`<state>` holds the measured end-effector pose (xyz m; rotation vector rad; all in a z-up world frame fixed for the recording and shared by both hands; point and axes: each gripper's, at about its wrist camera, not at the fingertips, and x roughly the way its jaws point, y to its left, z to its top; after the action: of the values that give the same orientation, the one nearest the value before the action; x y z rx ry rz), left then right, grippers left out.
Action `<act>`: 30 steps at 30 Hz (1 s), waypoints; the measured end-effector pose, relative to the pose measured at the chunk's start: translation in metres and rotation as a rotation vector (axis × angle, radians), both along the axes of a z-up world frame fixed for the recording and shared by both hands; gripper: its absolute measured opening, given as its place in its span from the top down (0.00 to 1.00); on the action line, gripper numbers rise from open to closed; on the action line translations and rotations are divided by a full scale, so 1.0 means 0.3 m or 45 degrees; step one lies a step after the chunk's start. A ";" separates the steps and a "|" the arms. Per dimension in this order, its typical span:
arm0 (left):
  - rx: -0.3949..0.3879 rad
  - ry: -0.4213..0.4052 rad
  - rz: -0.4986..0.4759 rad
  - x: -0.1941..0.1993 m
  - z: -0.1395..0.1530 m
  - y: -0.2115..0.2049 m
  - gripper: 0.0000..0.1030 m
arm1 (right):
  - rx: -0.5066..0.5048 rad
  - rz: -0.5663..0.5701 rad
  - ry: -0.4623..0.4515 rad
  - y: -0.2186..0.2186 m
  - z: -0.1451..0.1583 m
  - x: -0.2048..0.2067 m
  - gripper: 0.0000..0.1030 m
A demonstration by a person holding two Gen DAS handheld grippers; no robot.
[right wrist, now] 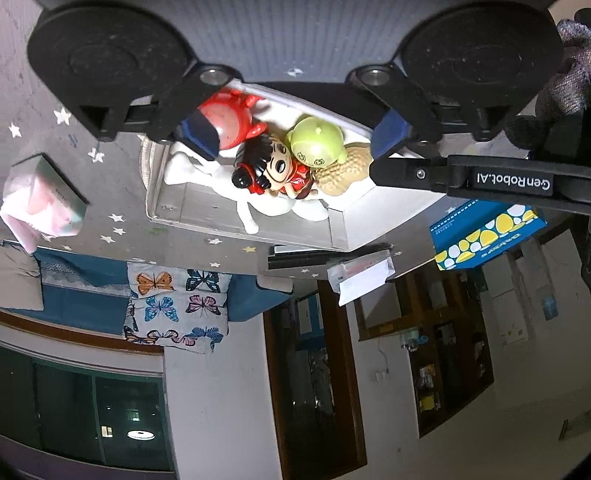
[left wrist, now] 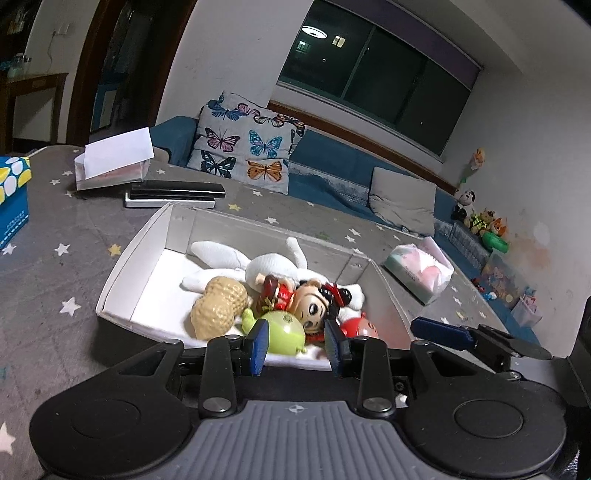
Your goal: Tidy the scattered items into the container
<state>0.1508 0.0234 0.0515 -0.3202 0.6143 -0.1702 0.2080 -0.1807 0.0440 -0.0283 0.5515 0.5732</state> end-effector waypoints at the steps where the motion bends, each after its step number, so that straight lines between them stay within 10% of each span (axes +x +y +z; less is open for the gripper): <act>1: 0.012 0.001 0.004 -0.010 -0.001 -0.005 0.65 | 0.004 -0.002 -0.003 -0.006 0.000 -0.012 0.10; 30: 0.299 0.087 0.033 -0.191 -0.077 -0.069 0.64 | 0.063 -0.111 -0.046 -0.088 -0.042 -0.236 0.00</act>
<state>0.0934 0.0025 0.0283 -0.1068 0.6904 -0.0615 0.1373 -0.2073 0.0313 0.0323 0.5006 0.5004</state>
